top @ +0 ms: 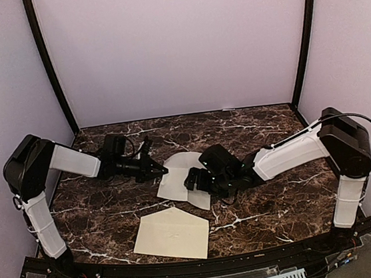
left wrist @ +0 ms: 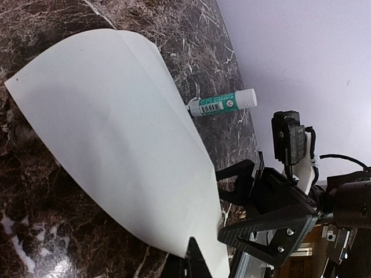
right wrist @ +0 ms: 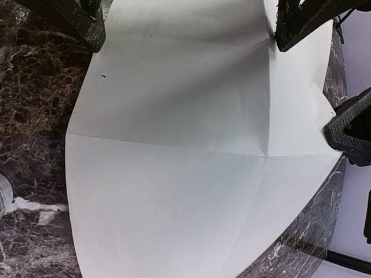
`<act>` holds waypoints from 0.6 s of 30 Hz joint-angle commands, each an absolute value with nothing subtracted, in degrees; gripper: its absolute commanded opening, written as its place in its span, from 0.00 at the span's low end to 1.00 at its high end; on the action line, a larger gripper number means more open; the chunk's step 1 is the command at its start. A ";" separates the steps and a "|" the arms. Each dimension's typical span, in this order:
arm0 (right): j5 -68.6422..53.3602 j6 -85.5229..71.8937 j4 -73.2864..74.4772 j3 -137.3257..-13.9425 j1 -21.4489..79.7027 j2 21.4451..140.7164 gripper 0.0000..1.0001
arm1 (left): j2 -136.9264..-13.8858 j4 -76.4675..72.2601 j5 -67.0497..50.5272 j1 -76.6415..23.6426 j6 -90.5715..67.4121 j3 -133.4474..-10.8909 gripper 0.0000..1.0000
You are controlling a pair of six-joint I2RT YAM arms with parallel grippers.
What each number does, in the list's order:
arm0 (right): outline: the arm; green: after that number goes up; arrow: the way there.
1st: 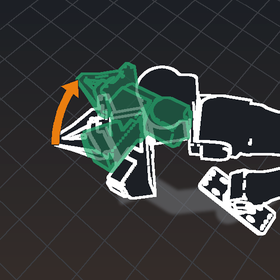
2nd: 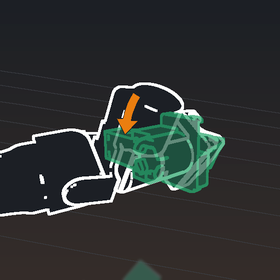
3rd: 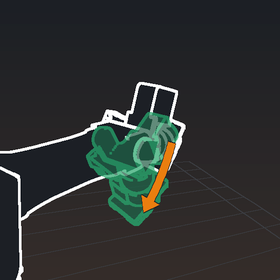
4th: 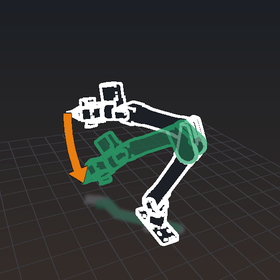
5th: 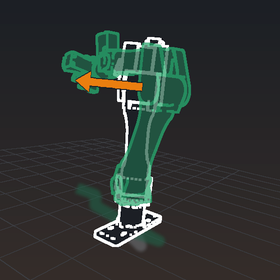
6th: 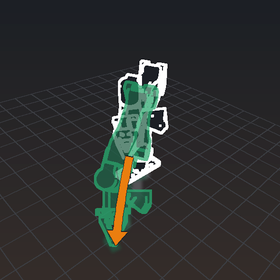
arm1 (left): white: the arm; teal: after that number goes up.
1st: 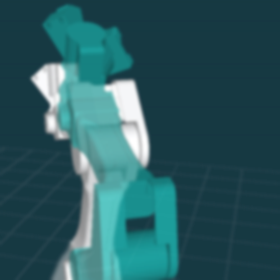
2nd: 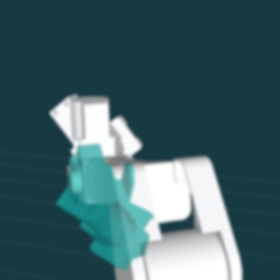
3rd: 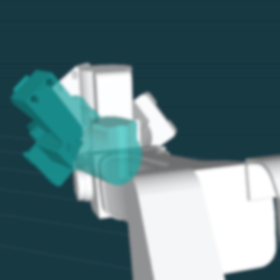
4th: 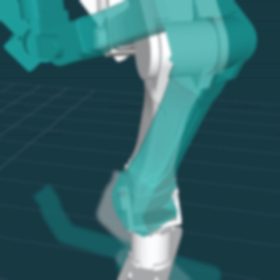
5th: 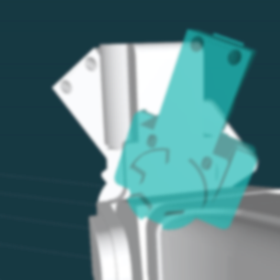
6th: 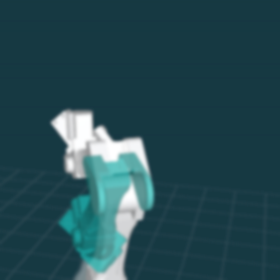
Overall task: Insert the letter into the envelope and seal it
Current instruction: Pick up the letter from the center of the board.
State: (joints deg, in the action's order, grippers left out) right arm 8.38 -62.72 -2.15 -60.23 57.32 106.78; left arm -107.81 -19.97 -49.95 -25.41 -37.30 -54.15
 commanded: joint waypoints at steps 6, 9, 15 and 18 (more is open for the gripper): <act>11.86 -59.65 -0.44 -60.74 57.04 97.45 0.99 | -98.72 -19.87 -47.65 -25.62 -35.70 -52.83 0.01; 12.56 -58.04 1.92 -62.67 57.04 95.99 0.99 | -94.44 -20.54 -45.26 -25.66 -34.64 -51.44 0.01; 11.44 -55.15 2.16 -66.60 57.12 94.71 0.99 | -86.15 -27.11 -44.06 -25.75 -32.39 -46.55 0.03; 10.10 -50.36 0.32 -68.40 57.31 94.52 0.99 | -82.88 -28.10 -44.44 -25.75 -30.82 -45.32 0.03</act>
